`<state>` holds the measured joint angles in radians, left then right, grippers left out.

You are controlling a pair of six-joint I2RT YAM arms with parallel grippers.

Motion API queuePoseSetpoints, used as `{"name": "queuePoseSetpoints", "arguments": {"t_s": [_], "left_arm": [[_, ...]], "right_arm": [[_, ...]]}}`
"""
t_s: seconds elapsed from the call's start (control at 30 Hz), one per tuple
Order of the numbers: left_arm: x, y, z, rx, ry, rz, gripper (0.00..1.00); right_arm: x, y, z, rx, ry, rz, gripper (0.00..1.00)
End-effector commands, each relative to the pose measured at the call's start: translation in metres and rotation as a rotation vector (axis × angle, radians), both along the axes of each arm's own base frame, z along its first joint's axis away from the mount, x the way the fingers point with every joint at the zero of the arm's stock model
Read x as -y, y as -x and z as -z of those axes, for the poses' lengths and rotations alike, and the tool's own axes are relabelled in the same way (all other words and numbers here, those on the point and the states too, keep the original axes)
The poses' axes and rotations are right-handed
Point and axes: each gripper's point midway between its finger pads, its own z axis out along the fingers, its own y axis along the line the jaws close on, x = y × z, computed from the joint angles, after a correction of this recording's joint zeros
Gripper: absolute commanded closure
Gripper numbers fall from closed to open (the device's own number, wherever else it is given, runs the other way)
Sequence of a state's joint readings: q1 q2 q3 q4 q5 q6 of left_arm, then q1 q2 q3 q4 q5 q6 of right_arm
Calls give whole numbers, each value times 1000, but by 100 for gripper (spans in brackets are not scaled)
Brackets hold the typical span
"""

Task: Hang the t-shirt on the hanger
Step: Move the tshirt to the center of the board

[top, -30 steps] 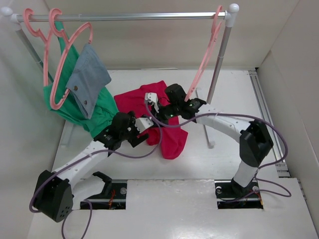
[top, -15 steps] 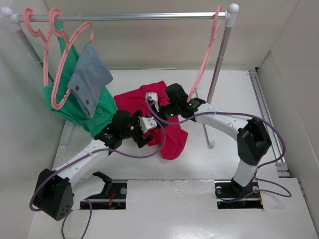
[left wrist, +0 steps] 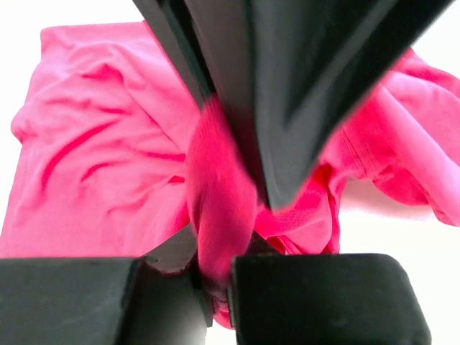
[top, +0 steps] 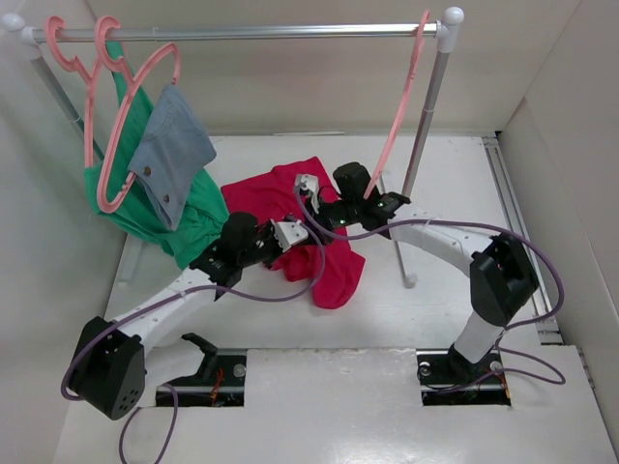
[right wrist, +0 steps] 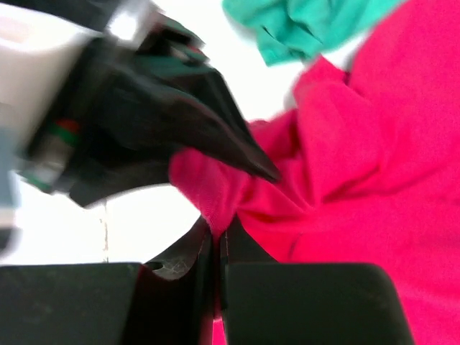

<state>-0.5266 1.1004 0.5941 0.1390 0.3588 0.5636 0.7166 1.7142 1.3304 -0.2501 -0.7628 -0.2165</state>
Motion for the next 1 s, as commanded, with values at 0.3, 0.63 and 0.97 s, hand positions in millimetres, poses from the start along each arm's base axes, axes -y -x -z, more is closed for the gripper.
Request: {"name": "queuePoseSetpoints", "arguments": {"t_s": [0.3,0.63,0.97], "left_arm": [[-7,42,-11,-194,-116,148,100],[-9,22,-8,-358,9,-146,100],[-14,0,-10,-327,43,-277,100]], "right_arm": [[93,-66,53,6,336,487,26],[132,3,90,71,701,594,15],[140,106,68,152,770,584,0]]}}
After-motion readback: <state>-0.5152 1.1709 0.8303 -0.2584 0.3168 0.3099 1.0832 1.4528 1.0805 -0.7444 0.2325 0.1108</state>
